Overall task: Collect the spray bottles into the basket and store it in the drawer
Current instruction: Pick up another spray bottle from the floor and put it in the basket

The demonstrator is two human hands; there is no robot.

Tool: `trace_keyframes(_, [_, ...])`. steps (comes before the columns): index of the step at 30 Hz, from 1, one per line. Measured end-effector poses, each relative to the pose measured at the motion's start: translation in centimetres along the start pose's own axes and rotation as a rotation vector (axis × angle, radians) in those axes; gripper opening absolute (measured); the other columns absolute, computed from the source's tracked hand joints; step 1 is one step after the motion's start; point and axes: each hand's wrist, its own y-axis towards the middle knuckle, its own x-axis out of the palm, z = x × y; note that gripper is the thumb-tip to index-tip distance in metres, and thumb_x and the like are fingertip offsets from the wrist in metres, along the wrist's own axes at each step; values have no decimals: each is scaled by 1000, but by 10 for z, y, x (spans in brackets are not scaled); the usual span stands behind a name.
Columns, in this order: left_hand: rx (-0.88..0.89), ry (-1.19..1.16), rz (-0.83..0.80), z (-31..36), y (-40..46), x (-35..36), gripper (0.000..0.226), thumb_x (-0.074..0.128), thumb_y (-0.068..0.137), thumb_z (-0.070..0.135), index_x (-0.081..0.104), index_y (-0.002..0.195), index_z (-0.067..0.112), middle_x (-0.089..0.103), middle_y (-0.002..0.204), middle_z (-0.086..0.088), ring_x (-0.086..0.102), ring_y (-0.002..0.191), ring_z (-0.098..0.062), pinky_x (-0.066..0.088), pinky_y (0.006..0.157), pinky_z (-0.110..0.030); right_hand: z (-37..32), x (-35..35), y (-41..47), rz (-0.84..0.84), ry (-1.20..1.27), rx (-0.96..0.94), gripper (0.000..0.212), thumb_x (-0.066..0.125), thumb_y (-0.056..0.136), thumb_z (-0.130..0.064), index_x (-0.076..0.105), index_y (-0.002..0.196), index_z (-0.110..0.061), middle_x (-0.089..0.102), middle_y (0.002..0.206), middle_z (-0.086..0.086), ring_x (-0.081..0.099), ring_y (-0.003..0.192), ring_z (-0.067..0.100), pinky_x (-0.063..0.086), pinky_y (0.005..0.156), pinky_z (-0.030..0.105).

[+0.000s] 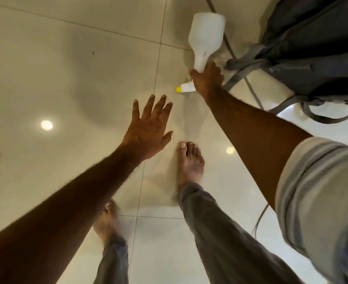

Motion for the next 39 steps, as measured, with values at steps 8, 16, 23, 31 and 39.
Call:
trace_keyframes(8, [9, 23, -29, -26, -49, -44, 79, 45, 100, 43, 4, 161, 13, 0, 170, -10, 4, 157, -35, 15, 122, -65, -2, 1, -49, -367, -172, 86, 46, 52, 100, -31, 39, 140, -11, 49, 144, 13, 50, 131, 33, 42, 111, 47])
trace_keyframes(16, [57, -131, 6, -4, -161, -205, 121, 83, 72, 40, 2, 161, 23, 7, 170, -3, 10, 156, -32, 23, 120, -61, -38, -184, -270, -1144, 463, 119, 21, 62, 96, -21, 70, 101, -2, 64, 94, 12, 62, 76, 17, 50, 73, 26])
trace_keyframes(23, [-71, -406, 156, 38, -294, -322, 74, 68, 63, 60, 51, 130, 34, 54, 133, 1, 54, 118, -26, 51, 86, -44, -84, -291, -369, -1501, 432, 173, 70, 61, 89, -48, 56, 134, 5, 45, 140, 39, 54, 99, 30, 51, 86, 35])
trace_keyframes(31, [-639, -1639, 226, 110, -462, -398, 39, 73, 73, 58, 64, 105, 38, 73, 97, 17, 69, 87, 1, 51, 73, -18, -160, -356, -537, -1257, 432, -324, 27, 57, 95, -11, 63, 121, -16, 68, 121, 6, 65, 112, 22, 51, 96, 37])
trace_keyframes(39, [-758, -1903, 802, 190, -678, -359, 65, 77, 68, 59, 48, 124, 43, 60, 129, 10, 66, 109, -1, 55, 81, -22, -189, -331, -771, -1342, 9, -843, 30, 62, 97, -13, 59, 126, -8, 70, 119, 7, 67, 110, 14, 53, 93, 26])
